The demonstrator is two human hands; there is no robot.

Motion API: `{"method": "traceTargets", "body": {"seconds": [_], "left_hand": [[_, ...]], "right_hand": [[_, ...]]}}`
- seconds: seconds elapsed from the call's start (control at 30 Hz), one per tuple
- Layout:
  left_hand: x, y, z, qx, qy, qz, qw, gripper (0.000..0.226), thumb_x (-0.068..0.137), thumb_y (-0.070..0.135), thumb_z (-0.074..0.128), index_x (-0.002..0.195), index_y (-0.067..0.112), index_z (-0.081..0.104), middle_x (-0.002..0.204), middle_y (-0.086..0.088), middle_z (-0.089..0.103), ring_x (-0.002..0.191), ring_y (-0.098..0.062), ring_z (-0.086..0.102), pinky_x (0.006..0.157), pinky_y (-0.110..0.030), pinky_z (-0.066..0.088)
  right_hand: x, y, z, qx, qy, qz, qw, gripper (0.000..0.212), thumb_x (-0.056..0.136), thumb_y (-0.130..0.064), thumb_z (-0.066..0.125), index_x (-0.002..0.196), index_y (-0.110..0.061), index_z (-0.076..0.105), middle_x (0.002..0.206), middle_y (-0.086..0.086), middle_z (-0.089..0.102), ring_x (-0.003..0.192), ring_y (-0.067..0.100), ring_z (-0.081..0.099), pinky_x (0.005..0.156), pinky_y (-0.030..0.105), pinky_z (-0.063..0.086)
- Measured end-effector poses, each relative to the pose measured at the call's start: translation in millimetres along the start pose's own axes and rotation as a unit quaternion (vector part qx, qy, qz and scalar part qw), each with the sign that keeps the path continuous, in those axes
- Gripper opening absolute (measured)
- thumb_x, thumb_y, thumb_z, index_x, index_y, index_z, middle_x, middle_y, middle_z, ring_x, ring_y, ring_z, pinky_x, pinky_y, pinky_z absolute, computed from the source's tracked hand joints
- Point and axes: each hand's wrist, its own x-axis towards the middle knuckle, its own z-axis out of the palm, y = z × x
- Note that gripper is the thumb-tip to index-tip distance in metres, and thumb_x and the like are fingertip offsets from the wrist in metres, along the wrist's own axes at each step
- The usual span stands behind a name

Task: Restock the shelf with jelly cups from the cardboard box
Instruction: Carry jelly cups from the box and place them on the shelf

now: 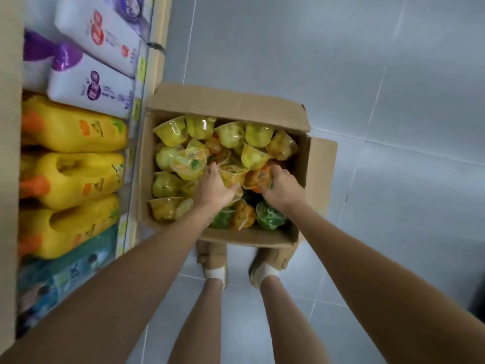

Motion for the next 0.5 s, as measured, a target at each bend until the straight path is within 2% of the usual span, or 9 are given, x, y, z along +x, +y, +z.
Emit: {"method": "traceTargets", "body": {"seconds": [0.1, 0.2, 0.27, 0.37, 0.5], "left_hand": [[27, -7, 17, -0.015, -0.012, -0.023, 1.000, 0.091, 0.084, 0.050, 0.064, 0.150, 0.010, 0.015, 0.154, -0.009, 0.028, 0.140, -0.029, 0.028, 0.108, -0.041, 0.031], [43, -10, 33, -0.013, -0.026, -0.026, 0.999, 0.092, 0.083, 0.055, 0.062, 0.149, 0.010, 0.017, 0.151, -0.010, 0.032, 0.138, -0.030, 0.029, 0.106, -0.043, 0.033], [50, -8, 43, -0.025, -0.022, -0.025, 0.999, 0.096, 0.080, 0.058, 0.064, 0.149, 0.010, 0.016, 0.149, -0.011, 0.035, 0.137, -0.031, 0.032, 0.107, -0.044, 0.034], [56, -5, 53, -0.085, 0.005, -0.040, 0.996, 0.096, 0.076, 0.055, 0.070, 0.147, 0.011, 0.020, 0.144, -0.010, 0.043, 0.130, -0.032, 0.042, 0.101, -0.042, 0.039], [58, -9, 62, -0.176, 0.035, -0.054, 0.982, 0.100, 0.073, 0.046, 0.078, 0.144, 0.007, 0.021, 0.139, -0.010, 0.046, 0.125, -0.029, 0.048, 0.095, -0.038, 0.043]], "right_hand": [[24, 10, 24, -0.020, -0.004, 0.014, 1.000, 0.064, 0.087, -0.039, 0.063, 0.136, -0.009, 0.034, 0.131, 0.014, 0.046, 0.120, 0.034, 0.046, 0.089, 0.043, 0.044], [36, 18, 44, -0.053, -0.023, 0.010, 0.998, 0.090, 0.081, -0.041, 0.071, 0.147, -0.009, 0.017, 0.139, 0.014, 0.038, 0.127, 0.033, 0.040, 0.094, 0.045, 0.044], [42, 23, 56, -0.070, -0.016, 0.003, 0.997, 0.099, 0.080, -0.041, 0.073, 0.150, -0.010, 0.009, 0.143, 0.014, 0.034, 0.130, 0.033, 0.036, 0.097, 0.045, 0.043], [53, 27, 66, -0.065, 0.019, -0.004, 0.998, 0.099, 0.078, -0.038, 0.075, 0.148, -0.009, 0.012, 0.140, 0.015, 0.038, 0.127, 0.033, 0.039, 0.097, 0.047, 0.043], [62, 32, 73, -0.010, 0.063, -0.021, 0.998, 0.087, 0.074, -0.041, 0.077, 0.138, -0.008, 0.028, 0.133, 0.014, 0.045, 0.121, 0.033, 0.045, 0.093, 0.046, 0.043]]}}
